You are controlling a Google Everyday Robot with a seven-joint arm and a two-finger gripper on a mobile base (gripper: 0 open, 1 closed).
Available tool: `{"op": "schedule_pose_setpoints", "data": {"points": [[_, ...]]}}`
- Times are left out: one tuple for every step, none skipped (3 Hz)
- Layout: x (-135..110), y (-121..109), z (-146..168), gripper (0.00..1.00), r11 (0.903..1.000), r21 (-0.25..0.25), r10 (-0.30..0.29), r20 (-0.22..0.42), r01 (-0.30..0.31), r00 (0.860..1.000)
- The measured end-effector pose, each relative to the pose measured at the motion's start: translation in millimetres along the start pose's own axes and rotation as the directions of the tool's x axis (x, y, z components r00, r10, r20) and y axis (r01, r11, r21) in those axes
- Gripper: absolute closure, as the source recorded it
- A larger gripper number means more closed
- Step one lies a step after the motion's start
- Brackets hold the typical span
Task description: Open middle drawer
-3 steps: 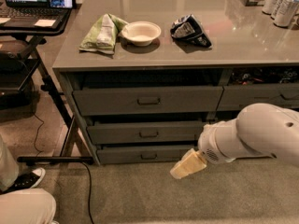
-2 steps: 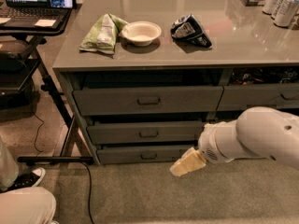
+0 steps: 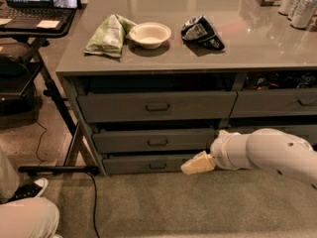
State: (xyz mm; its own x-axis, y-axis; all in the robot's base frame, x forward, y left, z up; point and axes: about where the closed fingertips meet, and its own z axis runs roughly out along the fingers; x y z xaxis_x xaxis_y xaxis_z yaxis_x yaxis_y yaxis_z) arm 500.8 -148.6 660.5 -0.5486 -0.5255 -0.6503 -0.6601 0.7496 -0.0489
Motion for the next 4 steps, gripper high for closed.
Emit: {"op": "schedule_pose_setpoints", "data": {"points": [[3,-25,33,0.19,0.9989,0.023,0.039,0.045,-0.041,0.998],[8,-45,65,0.43,0.9962,0.022,0.082,0.078,-0.084,0.994],[10,-60,92,0.66,0.9933,0.018,0.112,0.106,-0.115,0.988],[10,-76,118,0.89,0.9909,0.014,0.131,0.128,-0.134,0.983]]}}
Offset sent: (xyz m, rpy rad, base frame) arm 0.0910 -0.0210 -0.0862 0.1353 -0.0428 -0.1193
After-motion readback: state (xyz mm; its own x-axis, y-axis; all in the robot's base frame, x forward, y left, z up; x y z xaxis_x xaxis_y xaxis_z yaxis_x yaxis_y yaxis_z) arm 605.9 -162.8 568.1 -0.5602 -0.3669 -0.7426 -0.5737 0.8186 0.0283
